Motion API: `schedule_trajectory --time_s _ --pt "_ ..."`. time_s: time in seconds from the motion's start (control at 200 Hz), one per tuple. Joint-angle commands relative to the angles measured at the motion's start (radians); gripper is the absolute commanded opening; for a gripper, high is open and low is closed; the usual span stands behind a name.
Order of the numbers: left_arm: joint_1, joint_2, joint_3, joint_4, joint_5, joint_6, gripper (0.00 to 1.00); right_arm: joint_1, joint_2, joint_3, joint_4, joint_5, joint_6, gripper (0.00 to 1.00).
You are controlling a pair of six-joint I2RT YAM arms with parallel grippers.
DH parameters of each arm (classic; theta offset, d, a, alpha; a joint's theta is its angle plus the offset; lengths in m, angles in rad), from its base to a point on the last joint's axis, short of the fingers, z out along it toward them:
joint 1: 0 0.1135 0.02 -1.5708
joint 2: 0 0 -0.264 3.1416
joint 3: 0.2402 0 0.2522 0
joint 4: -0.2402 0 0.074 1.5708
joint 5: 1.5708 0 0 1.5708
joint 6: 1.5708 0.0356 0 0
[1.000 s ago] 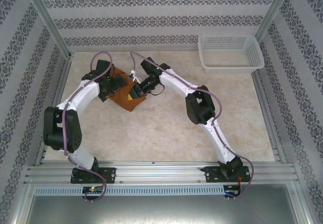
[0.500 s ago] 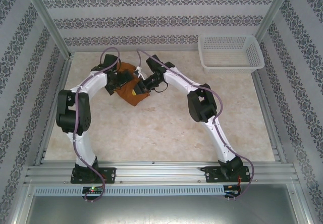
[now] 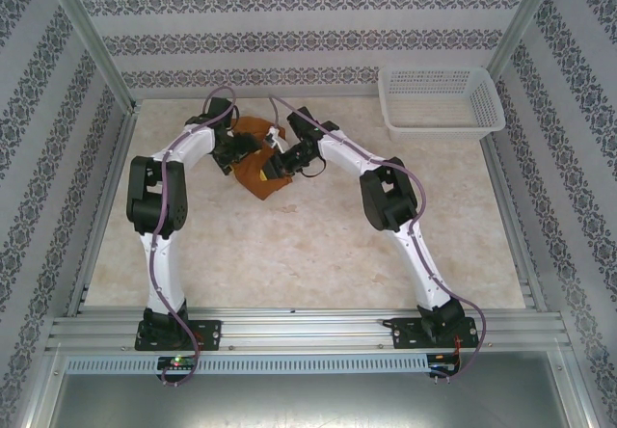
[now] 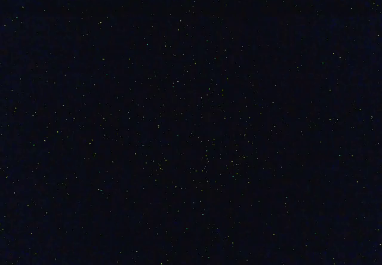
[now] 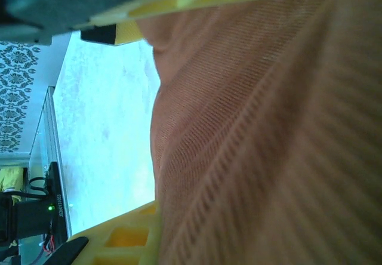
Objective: Roll up the long pants
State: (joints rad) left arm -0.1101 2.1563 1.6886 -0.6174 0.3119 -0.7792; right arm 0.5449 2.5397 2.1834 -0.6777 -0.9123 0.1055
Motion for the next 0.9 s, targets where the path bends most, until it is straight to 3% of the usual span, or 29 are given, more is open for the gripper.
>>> schedule_trajectory --time_s 0.0,0.01,0.115,0.135,0.225,0.265,0.315,0.55,0.669,0.764,0.804,0.859,0.894 --pt "0.055 0.148 -0.02 0.112 -0.252 -0.108 0.08 0.068 -0.129 -0.052 -0.186 -0.215 -0.081 0.0" --pt "0.055 0.149 -0.016 0.103 -0.26 -0.111 0.0 0.068 -0.133 -0.054 -0.187 -0.213 -0.08 0.0" --pt "0.055 0.152 0.031 0.019 -0.289 -0.097 0.0 0.068 -0.16 -0.072 -0.214 -0.176 -0.104 0.0" --pt "0.055 0.152 0.04 0.003 -0.289 -0.093 0.0 0.069 -0.166 -0.074 -0.226 -0.166 -0.112 0.04" --pt "0.056 0.133 0.047 -0.046 -0.286 -0.07 0.0 0.065 -0.209 -0.086 -0.278 -0.064 -0.151 0.62" --pt "0.055 0.119 0.046 -0.065 -0.283 -0.052 0.0 0.064 -0.232 -0.086 -0.309 0.005 -0.174 0.73" --pt "0.055 0.101 0.044 -0.095 -0.278 -0.025 0.0 0.057 -0.266 -0.092 -0.333 0.082 -0.193 0.8" --pt "0.058 -0.04 -0.01 -0.251 -0.263 0.022 0.0 -0.06 -0.386 -0.133 -0.21 0.166 -0.101 0.83" --pt "0.056 -0.16 -0.121 -0.238 -0.211 -0.014 0.0 -0.128 -0.324 -0.055 -0.111 0.16 0.023 0.83" --pt "0.055 -0.24 -0.17 -0.274 -0.178 0.004 0.0 -0.144 -0.214 0.095 -0.152 0.202 0.044 0.79" --pt "0.055 -0.276 -0.206 -0.274 -0.155 0.007 0.0 -0.143 -0.166 0.162 -0.172 0.225 0.054 0.73" --pt "0.055 -0.333 -0.257 -0.26 -0.109 0.009 0.0 -0.143 -0.107 0.226 -0.176 0.236 0.086 0.53" --pt "0.054 -0.359 -0.281 -0.259 -0.082 0.013 0.0 -0.143 -0.081 0.245 -0.163 0.231 0.112 0.46"
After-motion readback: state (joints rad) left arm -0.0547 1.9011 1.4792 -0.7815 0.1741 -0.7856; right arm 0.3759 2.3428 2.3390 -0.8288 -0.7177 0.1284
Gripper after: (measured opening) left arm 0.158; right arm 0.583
